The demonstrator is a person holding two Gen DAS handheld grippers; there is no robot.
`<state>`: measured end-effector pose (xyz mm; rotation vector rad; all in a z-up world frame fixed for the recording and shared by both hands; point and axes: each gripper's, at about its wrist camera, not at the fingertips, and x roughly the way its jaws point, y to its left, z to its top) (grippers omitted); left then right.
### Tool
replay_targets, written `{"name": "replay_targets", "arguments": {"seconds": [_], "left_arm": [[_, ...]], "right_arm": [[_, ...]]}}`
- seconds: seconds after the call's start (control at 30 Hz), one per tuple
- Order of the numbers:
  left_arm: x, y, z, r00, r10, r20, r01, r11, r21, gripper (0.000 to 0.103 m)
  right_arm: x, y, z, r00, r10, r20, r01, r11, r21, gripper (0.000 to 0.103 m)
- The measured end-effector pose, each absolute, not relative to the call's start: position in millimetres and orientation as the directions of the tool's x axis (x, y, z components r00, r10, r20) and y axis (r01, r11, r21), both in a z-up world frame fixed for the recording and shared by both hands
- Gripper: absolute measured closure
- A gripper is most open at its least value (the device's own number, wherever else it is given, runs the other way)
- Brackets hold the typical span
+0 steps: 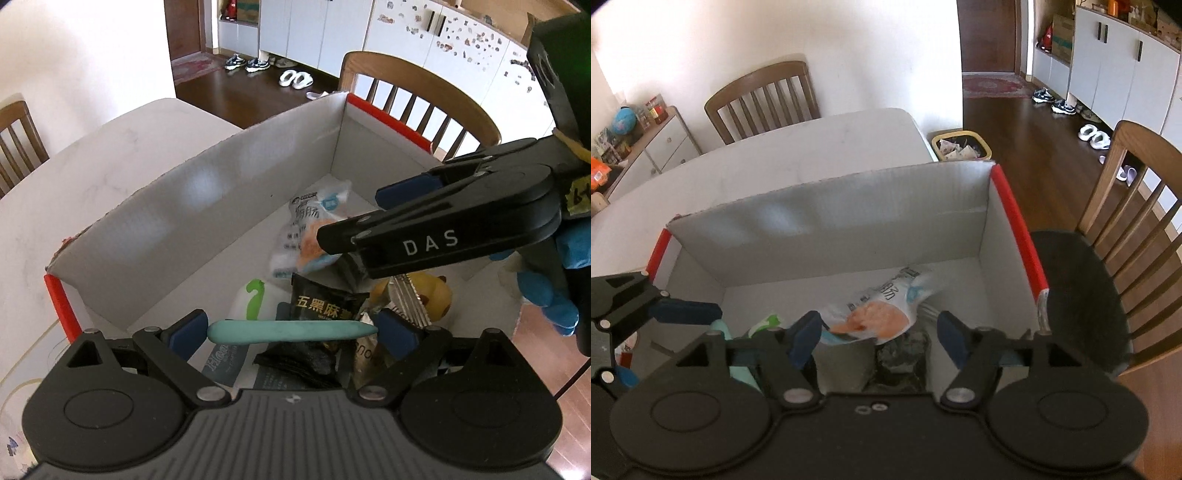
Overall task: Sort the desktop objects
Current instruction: 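Lower both tools into the box and open them to release the items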
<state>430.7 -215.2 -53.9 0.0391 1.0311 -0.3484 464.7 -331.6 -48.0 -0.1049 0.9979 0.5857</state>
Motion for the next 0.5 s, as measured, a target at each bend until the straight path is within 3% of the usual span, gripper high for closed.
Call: {"name": "replay_targets", "arguments": {"seconds": [0.5], "left_arm": [[403, -217, -26, 0.514, -0.309, -0.8, 0.313, 0.936, -0.161, 0.005]], "right_arm": [[441, -332, -18, 0.424, 0.451, -0.785, -0.533, 0.825, 0.187, 0.034]]}}
